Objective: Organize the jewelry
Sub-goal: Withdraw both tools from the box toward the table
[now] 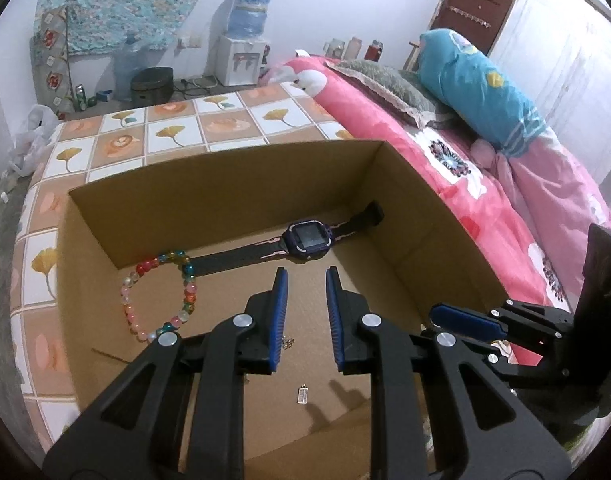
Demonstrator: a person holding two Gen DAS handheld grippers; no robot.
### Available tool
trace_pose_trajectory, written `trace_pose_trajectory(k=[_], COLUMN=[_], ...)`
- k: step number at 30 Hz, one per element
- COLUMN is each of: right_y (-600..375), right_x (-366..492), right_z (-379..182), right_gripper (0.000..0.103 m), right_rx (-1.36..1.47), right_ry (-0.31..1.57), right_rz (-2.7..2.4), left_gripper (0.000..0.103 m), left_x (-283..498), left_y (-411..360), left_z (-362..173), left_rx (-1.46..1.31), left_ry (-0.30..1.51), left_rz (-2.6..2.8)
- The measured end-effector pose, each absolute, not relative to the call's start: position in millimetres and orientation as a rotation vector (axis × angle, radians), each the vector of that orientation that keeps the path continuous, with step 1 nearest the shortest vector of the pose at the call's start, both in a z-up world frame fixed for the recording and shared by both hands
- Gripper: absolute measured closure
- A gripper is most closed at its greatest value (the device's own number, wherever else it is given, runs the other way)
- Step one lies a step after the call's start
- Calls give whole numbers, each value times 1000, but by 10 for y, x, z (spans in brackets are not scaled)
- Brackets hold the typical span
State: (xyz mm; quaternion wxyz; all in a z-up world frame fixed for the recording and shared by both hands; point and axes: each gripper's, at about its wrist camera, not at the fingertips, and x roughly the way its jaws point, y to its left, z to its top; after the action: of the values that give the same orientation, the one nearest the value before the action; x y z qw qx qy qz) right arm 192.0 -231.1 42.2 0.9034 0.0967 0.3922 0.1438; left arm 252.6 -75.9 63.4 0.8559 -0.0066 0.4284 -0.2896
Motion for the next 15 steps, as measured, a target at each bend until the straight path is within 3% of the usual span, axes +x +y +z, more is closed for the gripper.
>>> trace_pose_trajectory(k=[6, 15], right_y=[-2491, -2762], right_x=[1646, 922], right_z=[608, 915], right_gripper=[76, 56], right_rx=[244, 259], right_ry=[745, 608], right_rz=[288, 227], left_gripper=[63, 27], left_x=[2234, 1414], left_y=[-519, 277], left_z=[889, 1317], left_rx=[-48, -112], left_ry=[814, 637], left_rz=[-605, -563])
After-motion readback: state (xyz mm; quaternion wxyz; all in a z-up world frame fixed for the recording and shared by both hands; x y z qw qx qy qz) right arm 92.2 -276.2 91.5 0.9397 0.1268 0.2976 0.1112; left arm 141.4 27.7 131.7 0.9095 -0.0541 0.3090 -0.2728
